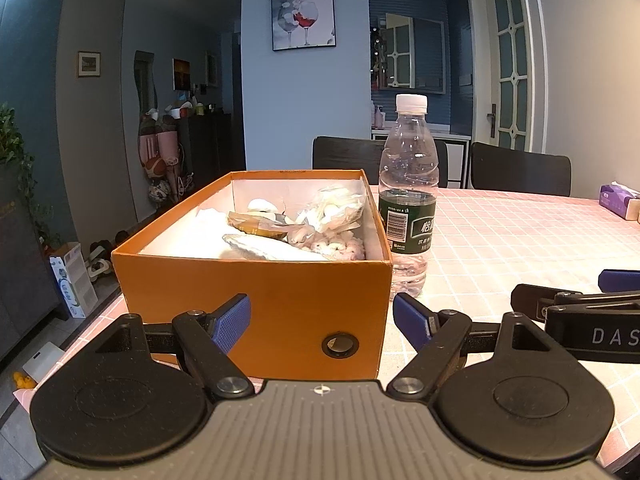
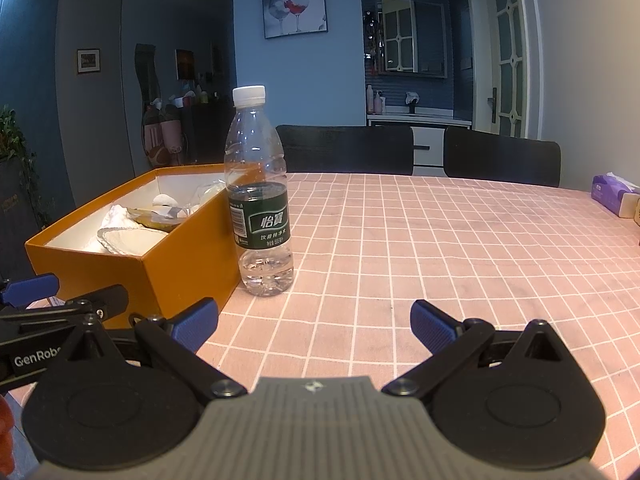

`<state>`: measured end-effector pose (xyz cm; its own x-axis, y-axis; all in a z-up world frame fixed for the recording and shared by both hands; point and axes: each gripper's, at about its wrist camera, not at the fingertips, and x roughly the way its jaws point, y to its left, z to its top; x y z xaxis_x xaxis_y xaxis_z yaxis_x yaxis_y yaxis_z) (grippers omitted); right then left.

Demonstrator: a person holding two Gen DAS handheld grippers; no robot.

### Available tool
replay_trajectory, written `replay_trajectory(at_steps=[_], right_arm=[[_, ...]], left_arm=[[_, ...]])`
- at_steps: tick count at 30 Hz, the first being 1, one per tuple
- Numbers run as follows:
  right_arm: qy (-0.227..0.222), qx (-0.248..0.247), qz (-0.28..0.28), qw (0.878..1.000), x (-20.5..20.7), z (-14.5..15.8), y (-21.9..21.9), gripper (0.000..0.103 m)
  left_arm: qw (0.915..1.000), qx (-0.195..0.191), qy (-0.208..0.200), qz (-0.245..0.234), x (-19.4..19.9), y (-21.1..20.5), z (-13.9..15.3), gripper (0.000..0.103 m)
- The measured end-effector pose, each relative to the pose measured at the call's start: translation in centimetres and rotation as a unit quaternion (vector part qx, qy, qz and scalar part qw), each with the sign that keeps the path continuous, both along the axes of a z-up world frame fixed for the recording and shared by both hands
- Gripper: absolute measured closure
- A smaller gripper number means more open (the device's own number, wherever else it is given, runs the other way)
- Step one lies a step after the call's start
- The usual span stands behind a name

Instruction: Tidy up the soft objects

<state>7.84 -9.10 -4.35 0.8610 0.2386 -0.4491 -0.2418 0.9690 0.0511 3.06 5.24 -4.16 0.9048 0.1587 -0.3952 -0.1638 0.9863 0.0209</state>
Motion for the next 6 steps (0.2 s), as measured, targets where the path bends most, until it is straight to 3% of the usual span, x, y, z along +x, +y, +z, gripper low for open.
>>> replay_trajectory(at_steps=[6], right_arm=[[0.002,-0.002,0.001,1.0,-0.02,-0.11,0.07,0.003]], left_arm=[[1.0,-0.001,0.001,0.0,-0.09,0.03,0.05,0.008]])
